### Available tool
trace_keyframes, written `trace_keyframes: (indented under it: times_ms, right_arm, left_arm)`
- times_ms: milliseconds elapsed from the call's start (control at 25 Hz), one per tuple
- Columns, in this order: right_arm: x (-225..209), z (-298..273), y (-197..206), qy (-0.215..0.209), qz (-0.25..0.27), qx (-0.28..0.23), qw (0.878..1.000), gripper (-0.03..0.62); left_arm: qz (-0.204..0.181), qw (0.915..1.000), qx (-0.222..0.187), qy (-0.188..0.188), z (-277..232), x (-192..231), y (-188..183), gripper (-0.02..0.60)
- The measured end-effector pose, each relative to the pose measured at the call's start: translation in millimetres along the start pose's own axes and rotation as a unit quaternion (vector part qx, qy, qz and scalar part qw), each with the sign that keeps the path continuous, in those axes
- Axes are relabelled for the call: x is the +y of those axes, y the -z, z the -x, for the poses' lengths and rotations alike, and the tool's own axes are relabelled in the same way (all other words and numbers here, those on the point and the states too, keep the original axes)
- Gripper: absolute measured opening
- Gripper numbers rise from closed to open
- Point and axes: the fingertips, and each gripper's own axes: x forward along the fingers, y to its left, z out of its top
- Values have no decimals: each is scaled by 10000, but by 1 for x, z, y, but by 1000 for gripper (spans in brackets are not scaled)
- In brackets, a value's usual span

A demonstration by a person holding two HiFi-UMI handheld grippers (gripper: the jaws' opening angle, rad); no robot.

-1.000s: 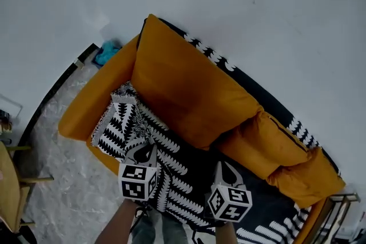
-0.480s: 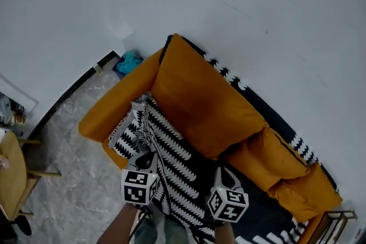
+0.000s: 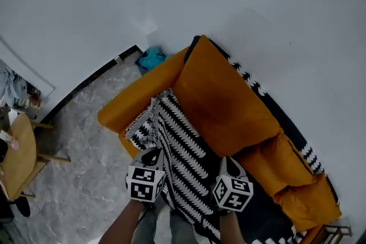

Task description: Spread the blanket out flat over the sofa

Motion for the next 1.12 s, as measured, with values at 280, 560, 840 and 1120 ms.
trace_keyframes:
  times_ms: [280,560,840,1120]
  right_arm:
    - [27,4,10,24,-34,26,10000,5]
    - [63,1,20,-109,122,139,9998,5]
    - [103,-2,20,-277,296,181,9990,5]
    - [125,-9,26,-333,467,239,9981,5]
  left_arm:
    - [344,9992,-171,-134,22,35,9,14]
    - [355,9988,-195,-273,42,71,17,14]
    - [605,9970,-224,-429,63,104,30,14]
    - [830,9946,-240,-580,73,135,48,14]
